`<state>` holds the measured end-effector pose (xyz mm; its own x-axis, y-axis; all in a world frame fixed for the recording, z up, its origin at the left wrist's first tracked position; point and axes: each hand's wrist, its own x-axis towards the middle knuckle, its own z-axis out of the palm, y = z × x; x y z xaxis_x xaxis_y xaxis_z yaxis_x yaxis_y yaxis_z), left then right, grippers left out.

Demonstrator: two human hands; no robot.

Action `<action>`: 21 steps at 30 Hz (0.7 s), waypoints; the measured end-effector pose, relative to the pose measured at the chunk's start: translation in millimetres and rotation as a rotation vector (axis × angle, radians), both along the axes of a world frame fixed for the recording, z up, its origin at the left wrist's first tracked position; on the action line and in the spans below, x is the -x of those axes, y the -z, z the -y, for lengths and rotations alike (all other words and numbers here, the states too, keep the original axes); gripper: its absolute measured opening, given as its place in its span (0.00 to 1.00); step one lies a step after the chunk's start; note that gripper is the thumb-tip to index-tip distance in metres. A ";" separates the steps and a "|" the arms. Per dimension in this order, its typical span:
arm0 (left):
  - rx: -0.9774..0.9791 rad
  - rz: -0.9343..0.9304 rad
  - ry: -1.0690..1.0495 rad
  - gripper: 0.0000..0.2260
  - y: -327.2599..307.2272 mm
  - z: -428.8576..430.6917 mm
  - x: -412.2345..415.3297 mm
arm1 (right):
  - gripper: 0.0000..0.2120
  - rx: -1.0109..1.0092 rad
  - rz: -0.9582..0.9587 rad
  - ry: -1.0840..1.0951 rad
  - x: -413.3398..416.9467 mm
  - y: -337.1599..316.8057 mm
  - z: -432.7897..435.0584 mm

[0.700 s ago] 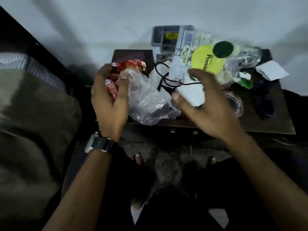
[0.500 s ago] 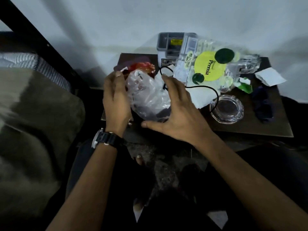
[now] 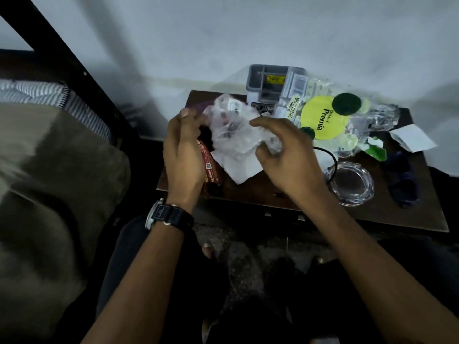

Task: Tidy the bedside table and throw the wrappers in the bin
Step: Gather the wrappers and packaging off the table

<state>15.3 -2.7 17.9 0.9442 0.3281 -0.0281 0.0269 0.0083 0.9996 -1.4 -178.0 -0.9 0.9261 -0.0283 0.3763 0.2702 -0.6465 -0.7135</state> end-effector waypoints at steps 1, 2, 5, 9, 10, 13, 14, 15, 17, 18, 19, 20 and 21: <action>0.005 0.057 -0.020 0.16 -2.2 1.1 0.0 | 0.18 -0.017 0.024 0.020 -0.3 -7.4 6.1; 0.020 0.114 -0.030 0.17 -4.1 2.5 0.6 | 0.17 -0.026 0.045 0.039 -0.4 -15.1 12.3; 0.065 0.251 -0.015 0.15 -6.3 6.9 3.4 | 0.16 -0.020 0.109 0.094 0.6 -38.1 31.5; 0.045 0.399 0.160 0.21 -9.5 18.6 4.3 | 0.14 0.229 0.168 -0.030 6.8 -60.9 51.4; 0.050 0.380 0.237 0.24 -13.3 24.7 5.0 | 0.13 0.243 0.154 -0.075 9.6 -63.7 49.7; 0.081 0.214 0.456 0.34 -20.9 46.2 10.9 | 0.12 0.082 0.123 -0.118 17.4 -65.1 29.1; 0.098 0.170 0.491 0.35 -20.8 53.6 13.5 | 0.11 -0.011 0.127 -0.101 19.3 -63.4 21.2; 0.134 0.144 0.500 0.36 -19.3 60.2 15.9 | 0.12 -0.117 0.133 -0.072 20.8 -61.2 14.0; 0.271 0.100 0.485 0.37 -17.2 69.4 18.9 | 0.13 -0.365 0.110 -0.027 21.9 -54.9 2.3; 0.337 0.083 0.471 0.37 -16.6 72.4 19.9 | 0.12 -0.511 0.063 -0.030 22.9 -51.8 -3.0; 0.385 0.068 0.458 0.37 -15.8 74.7 20.3 | 0.11 -0.654 0.006 -0.039 22.8 -48.8 -8.7; 0.411 0.059 0.447 0.37 -16.5 77.6 21.1 | 0.11 -0.763 -0.037 -0.040 22.7 -47.5 -12.6; 0.408 0.056 0.430 0.36 -16.7 79.9 21.3 | 0.14 -0.821 -0.060 -0.028 22.7 -46.2 -14.0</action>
<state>-6.1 -82.6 34.7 0.9937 -0.1111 -0.0173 0.0598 0.3920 0.9180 -24.1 -164.0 45.3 0.9484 -0.2493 0.1957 0.2247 0.0936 -0.9699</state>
